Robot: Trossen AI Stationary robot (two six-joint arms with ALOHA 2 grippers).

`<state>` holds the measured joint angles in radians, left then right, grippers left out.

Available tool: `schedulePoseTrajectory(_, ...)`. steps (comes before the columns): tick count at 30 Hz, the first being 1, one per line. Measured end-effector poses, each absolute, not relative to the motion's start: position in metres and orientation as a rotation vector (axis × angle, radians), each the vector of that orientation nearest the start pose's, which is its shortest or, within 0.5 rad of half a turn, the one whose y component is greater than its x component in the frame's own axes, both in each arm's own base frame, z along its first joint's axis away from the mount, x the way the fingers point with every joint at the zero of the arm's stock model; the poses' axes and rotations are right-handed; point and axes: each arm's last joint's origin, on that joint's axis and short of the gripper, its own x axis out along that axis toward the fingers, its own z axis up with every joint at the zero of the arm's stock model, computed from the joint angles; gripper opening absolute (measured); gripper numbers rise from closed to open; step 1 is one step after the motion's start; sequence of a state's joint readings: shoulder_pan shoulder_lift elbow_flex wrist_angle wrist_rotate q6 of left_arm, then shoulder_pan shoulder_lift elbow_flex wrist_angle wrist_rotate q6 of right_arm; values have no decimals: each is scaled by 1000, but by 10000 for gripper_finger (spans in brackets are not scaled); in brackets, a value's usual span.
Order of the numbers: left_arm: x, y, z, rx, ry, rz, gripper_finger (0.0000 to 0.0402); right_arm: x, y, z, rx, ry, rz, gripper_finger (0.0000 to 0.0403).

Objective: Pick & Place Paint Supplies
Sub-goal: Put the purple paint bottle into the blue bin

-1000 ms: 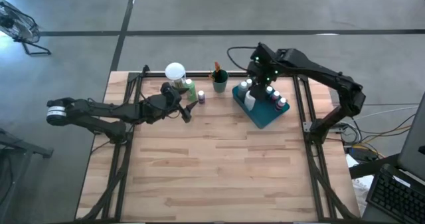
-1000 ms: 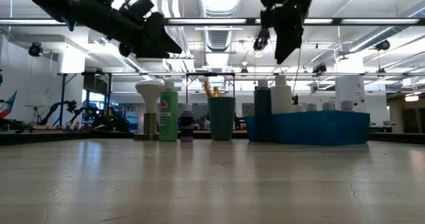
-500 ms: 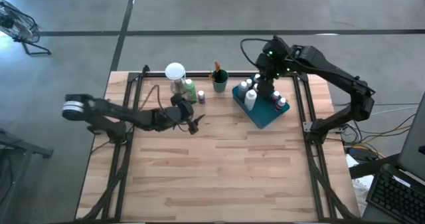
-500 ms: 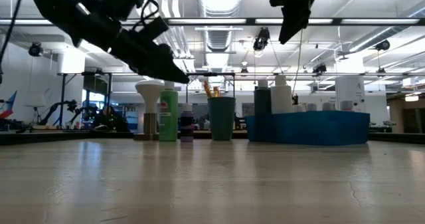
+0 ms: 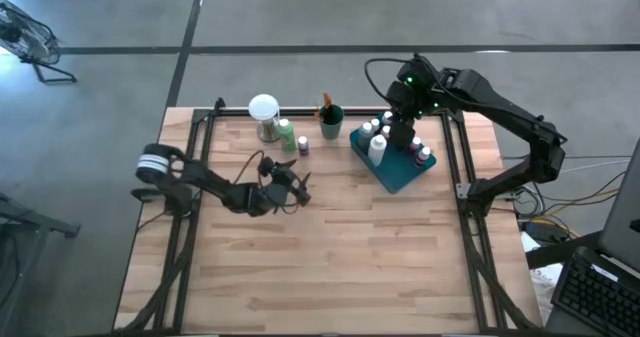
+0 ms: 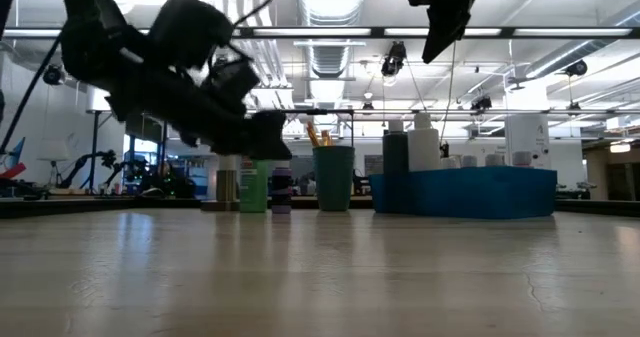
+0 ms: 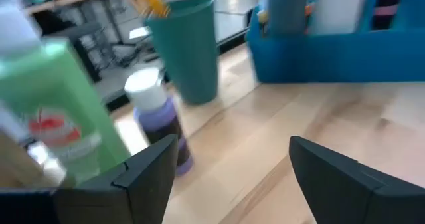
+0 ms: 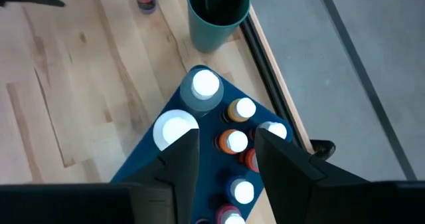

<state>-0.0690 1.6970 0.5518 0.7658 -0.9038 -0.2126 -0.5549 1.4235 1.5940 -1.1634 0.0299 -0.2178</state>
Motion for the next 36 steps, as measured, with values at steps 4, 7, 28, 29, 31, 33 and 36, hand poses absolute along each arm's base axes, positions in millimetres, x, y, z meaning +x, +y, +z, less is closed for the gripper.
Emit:
schedulePoseTrajectory(4,294,6,117,-53,203,953,291,225,-141,384,70,1020,-427,149)
schedulePoseTrajectory(7,301,11,109,-42,165,979,291,225,-140,384,68,1021,-426,158)
schedulePoseTrajectory(28,316,53,88,-43,163,1151,291,226,-141,383,40,1027,-410,149)
schedulePoseTrajectory(29,316,54,88,-47,165,1143,291,226,-141,383,39,1023,-411,145)
schedulePoseTrajectory(31,316,58,88,-54,171,1124,291,227,-142,383,36,1016,-412,139)
schedulePoseTrajectory(33,316,61,88,-59,173,1118,291,227,-142,382,36,1015,-412,135)
schedulePoseTrajectory(36,315,66,88,-63,171,1131,291,227,-142,382,36,1016,-412,131)
